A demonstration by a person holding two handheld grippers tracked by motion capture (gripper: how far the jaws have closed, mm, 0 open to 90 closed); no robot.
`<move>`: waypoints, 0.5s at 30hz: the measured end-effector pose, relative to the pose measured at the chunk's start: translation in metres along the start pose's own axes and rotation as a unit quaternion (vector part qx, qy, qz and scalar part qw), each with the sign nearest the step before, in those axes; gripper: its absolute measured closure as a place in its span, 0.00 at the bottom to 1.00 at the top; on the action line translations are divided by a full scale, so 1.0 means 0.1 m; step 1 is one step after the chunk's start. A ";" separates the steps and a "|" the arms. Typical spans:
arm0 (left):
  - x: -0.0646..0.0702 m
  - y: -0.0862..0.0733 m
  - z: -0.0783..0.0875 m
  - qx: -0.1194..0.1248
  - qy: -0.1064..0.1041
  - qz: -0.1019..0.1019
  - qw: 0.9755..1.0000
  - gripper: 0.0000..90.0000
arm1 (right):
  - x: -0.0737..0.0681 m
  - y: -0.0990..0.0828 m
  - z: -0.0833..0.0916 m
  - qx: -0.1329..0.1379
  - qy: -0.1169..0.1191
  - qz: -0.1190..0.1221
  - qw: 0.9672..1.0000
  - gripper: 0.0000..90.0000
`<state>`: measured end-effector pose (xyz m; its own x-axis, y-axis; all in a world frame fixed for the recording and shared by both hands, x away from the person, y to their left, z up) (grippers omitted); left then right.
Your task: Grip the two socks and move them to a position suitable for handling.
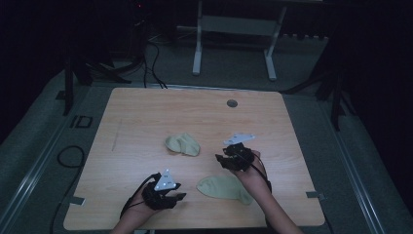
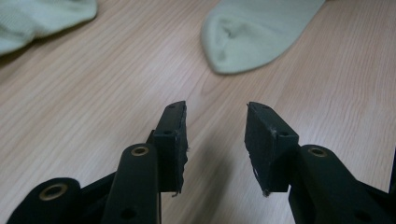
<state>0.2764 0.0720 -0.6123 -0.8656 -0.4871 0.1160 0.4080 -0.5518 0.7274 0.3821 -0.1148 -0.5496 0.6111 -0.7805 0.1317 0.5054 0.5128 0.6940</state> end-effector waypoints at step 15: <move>-0.12 -0.15 0.08 0.000 0.013 0.016 1.000 0.66 | -0.55 0.60 -0.69 -0.025 0.028 0.020 0.999 0.64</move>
<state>0.2778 0.0915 -0.6191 -0.8438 -0.5227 0.1212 0.4359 -0.5360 0.7230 0.4209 -0.0169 -0.5641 0.6635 -0.7387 0.1188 0.5085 0.5617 0.6526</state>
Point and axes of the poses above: each handheld gripper's, and its own axes: z roughly backward along the jaws, y roughly out of its top, x roughly to its right, the point moved 8 cm from there along -z, roughly forward along the jaws, and after that the axes turned 8 degrees about -y, right-handed, at the moved point
